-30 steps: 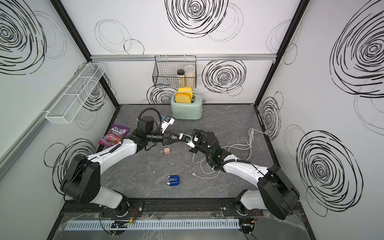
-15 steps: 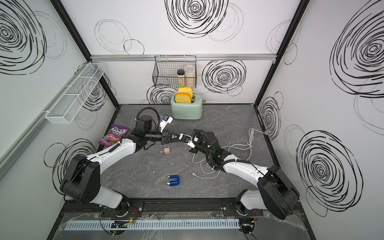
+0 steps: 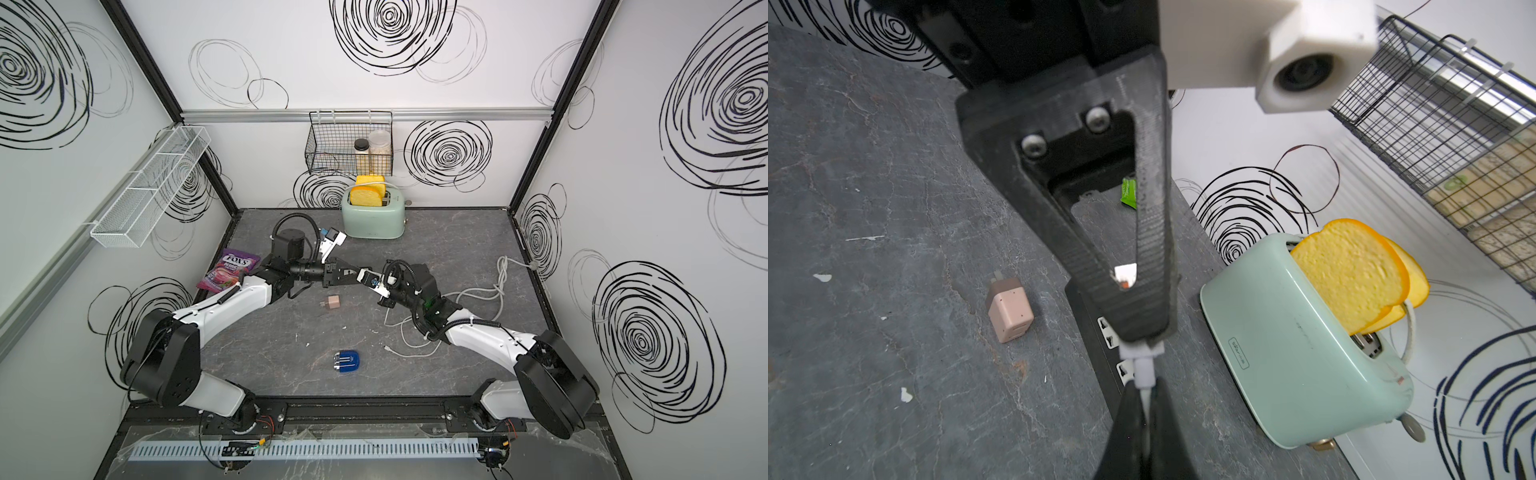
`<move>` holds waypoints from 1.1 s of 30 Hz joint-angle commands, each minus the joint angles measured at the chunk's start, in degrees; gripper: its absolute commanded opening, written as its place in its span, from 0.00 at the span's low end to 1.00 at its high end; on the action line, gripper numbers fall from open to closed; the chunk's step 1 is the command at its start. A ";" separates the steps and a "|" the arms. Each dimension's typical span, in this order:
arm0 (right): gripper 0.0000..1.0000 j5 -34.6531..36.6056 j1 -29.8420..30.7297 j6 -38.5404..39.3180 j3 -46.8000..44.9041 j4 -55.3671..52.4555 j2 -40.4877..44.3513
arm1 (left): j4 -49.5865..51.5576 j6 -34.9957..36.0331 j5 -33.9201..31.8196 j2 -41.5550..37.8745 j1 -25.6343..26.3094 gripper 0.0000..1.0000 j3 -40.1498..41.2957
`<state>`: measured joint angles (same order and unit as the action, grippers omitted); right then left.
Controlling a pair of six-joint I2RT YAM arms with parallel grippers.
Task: Charge the electric shaver
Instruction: Pick up the charging cable from the center of the board.
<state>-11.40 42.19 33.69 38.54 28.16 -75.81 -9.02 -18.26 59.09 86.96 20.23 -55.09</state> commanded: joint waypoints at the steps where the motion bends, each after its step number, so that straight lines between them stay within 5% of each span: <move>1: 0.00 -1.08 0.32 0.67 0.65 0.57 -0.12 | -1.14 0.94 0.29 0.94 0.20 0.00 -1.66; 5: 0.01 -1.04 0.25 0.15 -0.25 2.35 0.42 | -0.74 0.94 0.29 1.09 0.13 0.00 -1.86; 8: 0.18 -1.21 -0.84 0.19 -3.26 8.71 1.99 | 0.29 1.13 1.30 1.28 -0.41 0.00 -2.68; 11: 0.24 -2.82 -2.58 0.34 -6.06 15.30 2.52 | 1.76 1.25 3.07 1.79 -1.32 0.00 -3.98; 18: 0.26 -3.81 -2.73 1.83 -8.83 28.12 -0.51 | 7.15 3.58 5.05 3.08 -2.45 0.00 -7.47; 33: 0.24 -5.30 -0.99 2.83 -7.08 33.86 -5.44 | 4.86 1.39 8.21 3.49 -2.92 0.00 -7.75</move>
<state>-15.73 40.60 35.81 30.11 57.25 -80.55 -2.26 -16.78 64.99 89.73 17.67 -61.47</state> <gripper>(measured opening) 0.238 0.093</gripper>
